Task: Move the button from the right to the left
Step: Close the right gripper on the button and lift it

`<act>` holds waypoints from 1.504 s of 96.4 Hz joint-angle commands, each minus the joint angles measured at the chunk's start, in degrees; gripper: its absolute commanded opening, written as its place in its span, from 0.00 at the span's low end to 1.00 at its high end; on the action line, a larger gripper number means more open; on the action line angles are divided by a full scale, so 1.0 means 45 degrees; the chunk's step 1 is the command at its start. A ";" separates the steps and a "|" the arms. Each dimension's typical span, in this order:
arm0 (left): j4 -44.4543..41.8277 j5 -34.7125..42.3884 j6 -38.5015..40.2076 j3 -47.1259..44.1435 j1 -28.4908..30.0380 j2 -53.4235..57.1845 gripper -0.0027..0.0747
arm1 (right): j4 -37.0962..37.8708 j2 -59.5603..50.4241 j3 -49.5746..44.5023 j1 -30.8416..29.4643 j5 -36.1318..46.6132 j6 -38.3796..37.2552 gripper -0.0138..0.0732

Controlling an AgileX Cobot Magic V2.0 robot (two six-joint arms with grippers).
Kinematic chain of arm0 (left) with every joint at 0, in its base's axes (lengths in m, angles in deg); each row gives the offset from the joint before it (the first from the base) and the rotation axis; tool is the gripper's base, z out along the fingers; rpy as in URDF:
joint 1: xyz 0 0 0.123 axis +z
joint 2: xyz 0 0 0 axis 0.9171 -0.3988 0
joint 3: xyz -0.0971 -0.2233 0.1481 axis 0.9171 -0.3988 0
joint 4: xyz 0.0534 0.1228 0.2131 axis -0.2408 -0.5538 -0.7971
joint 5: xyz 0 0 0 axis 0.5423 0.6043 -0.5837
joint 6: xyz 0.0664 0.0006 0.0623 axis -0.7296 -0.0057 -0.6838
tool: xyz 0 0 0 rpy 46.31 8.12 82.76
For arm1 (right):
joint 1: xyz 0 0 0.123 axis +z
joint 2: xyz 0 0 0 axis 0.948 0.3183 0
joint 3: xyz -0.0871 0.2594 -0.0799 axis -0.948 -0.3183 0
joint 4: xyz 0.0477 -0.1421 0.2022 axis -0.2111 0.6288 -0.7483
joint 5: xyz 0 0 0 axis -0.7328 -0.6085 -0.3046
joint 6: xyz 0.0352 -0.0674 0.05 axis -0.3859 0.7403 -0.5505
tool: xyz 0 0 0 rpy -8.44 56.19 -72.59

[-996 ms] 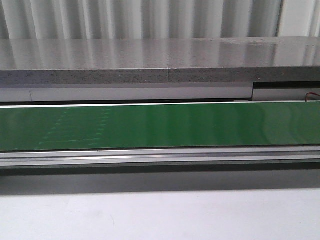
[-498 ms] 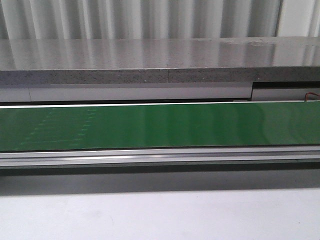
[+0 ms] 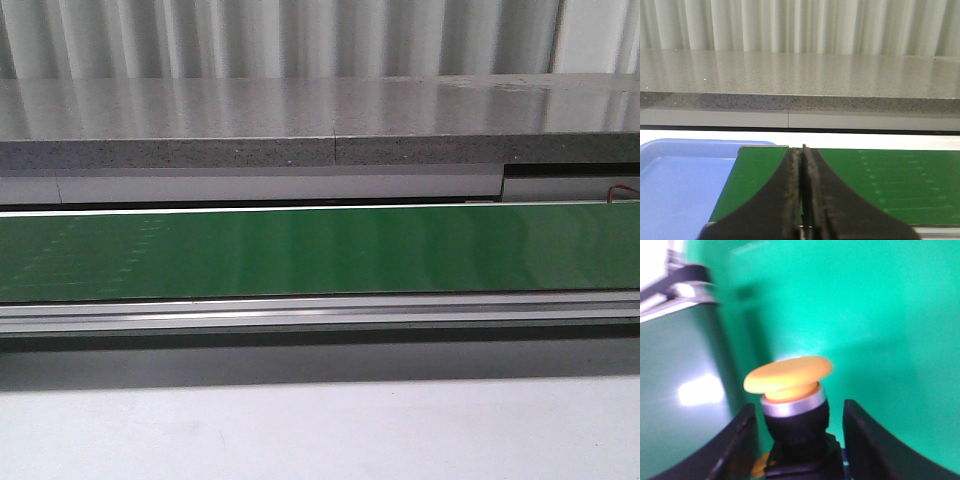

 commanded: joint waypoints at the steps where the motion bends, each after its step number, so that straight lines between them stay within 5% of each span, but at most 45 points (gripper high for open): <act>1: 0.0099 0.1047 0.0132 -0.0321 -0.0044 0.0452 0.01 | -0.0709 -0.1377 0.0324 0.0411 -0.0293 -0.0019 0.48; 19: 0.0099 0.1047 0.0132 -0.0321 -0.0044 0.0452 0.01 | -0.0519 -0.1934 0.0300 0.1891 -0.0832 -0.1025 0.48; 46: 0.0099 0.1047 0.0132 -0.0321 -0.0044 0.0452 0.01 | 0.2093 -0.1869 0.0285 0.3774 -0.0642 -0.4028 0.48; 89: 0.0099 0.1047 0.0132 -0.0321 -0.0044 0.0452 0.01 | 0.1626 -0.0276 0.0285 0.4483 -0.0432 -0.4491 0.48; 119: 0.0099 0.1047 0.0132 -0.0321 -0.0044 0.0452 0.01 | 0.1582 -0.0311 0.0285 0.4483 -0.0393 -0.4424 0.91; 145: 0.0099 0.1047 0.0132 -0.0321 -0.0044 0.0452 0.01 | 0.1582 -0.1221 0.0285 0.4483 -0.0062 -0.3637 0.92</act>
